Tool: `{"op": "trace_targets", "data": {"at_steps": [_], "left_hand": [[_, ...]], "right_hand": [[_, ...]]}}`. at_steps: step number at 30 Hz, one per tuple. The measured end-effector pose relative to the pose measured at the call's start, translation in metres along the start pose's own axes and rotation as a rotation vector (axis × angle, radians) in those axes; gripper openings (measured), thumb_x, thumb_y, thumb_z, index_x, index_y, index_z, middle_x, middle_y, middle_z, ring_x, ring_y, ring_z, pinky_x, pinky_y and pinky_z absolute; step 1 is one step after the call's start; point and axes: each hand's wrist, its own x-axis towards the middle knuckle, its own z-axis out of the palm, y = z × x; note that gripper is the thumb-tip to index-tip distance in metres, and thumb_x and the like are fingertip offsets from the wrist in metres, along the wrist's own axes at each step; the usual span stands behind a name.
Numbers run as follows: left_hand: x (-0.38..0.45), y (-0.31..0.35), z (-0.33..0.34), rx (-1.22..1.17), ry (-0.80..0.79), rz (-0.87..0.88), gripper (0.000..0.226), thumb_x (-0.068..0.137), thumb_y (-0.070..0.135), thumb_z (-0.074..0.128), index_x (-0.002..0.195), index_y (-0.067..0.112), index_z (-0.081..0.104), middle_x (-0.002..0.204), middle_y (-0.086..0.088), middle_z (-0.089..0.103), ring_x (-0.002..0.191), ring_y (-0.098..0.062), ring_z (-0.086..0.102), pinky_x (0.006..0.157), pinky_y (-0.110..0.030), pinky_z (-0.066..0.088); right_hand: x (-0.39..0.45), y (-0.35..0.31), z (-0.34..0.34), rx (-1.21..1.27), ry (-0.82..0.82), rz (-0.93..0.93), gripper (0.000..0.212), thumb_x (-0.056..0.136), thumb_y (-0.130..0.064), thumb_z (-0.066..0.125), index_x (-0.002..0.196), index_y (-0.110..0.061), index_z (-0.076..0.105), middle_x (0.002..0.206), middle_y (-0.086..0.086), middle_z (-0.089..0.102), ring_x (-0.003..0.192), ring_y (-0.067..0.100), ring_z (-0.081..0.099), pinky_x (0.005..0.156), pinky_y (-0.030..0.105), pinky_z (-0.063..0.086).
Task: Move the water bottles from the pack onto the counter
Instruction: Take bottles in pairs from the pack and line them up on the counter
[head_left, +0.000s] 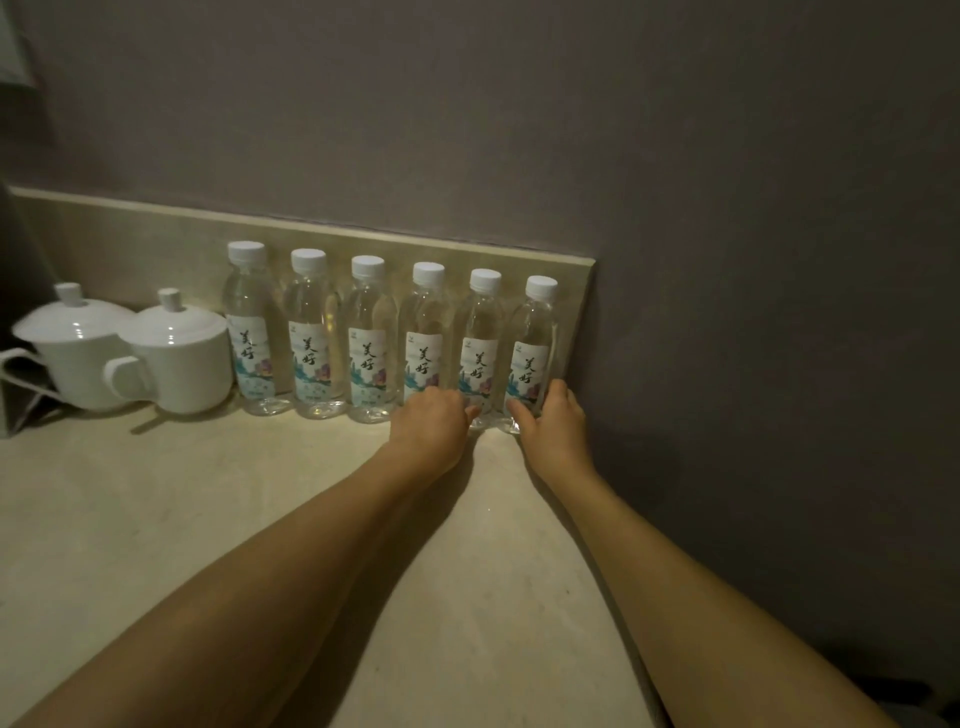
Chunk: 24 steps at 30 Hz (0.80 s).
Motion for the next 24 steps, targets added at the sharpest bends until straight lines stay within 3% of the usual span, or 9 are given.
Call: {"op": "trace_targets", "data": {"at_steps": [5, 11, 15, 18, 22, 24], "left_hand": [[-0.013, 0.003, -0.003, 0.003, 0.065, 0.016, 0.038, 0.099, 0.045, 0.042, 0.114, 0.02, 0.067, 0.097, -0.006, 0.069, 0.088, -0.022, 0.065, 0.08, -0.037, 0.056], [-0.028, -0.003, -0.015, -0.05, 0.104, 0.014, 0.039, 0.095, 0.045, 0.049, 0.1, 0.01, 0.065, 0.084, -0.008, 0.061, 0.079, -0.026, 0.061, 0.067, -0.032, 0.047], [-0.037, -0.018, -0.018, -0.055, 0.115, 0.004, 0.038, 0.093, 0.044, 0.05, 0.099, 0.01, 0.065, 0.082, -0.006, 0.056, 0.078, -0.025, 0.06, 0.066, -0.034, 0.045], [-0.041, -0.024, -0.013, 0.003, 0.137, 0.039, 0.035, 0.094, 0.042, 0.049, 0.1, 0.012, 0.065, 0.091, -0.009, 0.064, 0.086, -0.028, 0.063, 0.068, -0.034, 0.043], [-0.045, -0.014, -0.007, 0.005, 0.125, 0.082, 0.035, 0.093, 0.043, 0.048, 0.093, 0.013, 0.067, 0.078, -0.005, 0.056, 0.072, -0.024, 0.053, 0.064, -0.034, 0.039], [-0.049, -0.005, -0.007, -0.02, 0.118, 0.104, 0.035, 0.092, 0.045, 0.049, 0.094, 0.014, 0.067, 0.084, -0.006, 0.062, 0.078, -0.026, 0.06, 0.065, -0.034, 0.04]], "right_hand": [[-0.001, -0.013, -0.005, -0.041, -0.057, 0.067, 0.044, 0.094, -0.026, 0.059, 0.127, 0.0, 0.049, 0.133, 0.019, 0.053, 0.121, 0.034, 0.054, 0.099, 0.048, 0.048], [-0.01, -0.021, 0.003, -0.032, 0.001, 0.123, 0.06, 0.094, -0.025, 0.059, 0.141, 0.003, 0.034, 0.14, 0.022, 0.047, 0.128, 0.036, 0.048, 0.104, 0.048, 0.044], [-0.019, -0.025, 0.004, -0.052, 0.024, 0.136, 0.056, 0.093, -0.025, 0.061, 0.138, 0.001, 0.04, 0.138, 0.02, 0.048, 0.126, 0.035, 0.05, 0.103, 0.047, 0.045], [-0.028, -0.025, -0.002, -0.091, 0.055, 0.132, 0.051, 0.092, -0.024, 0.061, 0.133, 0.002, 0.045, 0.134, 0.019, 0.051, 0.123, 0.034, 0.051, 0.1, 0.043, 0.046], [-0.042, -0.021, -0.014, -0.136, 0.089, 0.119, 0.049, 0.092, -0.028, 0.06, 0.13, 0.001, 0.048, 0.129, 0.019, 0.056, 0.12, 0.034, 0.053, 0.099, 0.043, 0.045], [-0.048, -0.02, -0.021, -0.159, 0.101, 0.11, 0.047, 0.092, -0.028, 0.059, 0.128, 0.001, 0.051, 0.122, 0.021, 0.059, 0.115, 0.034, 0.055, 0.097, 0.042, 0.045]]}}
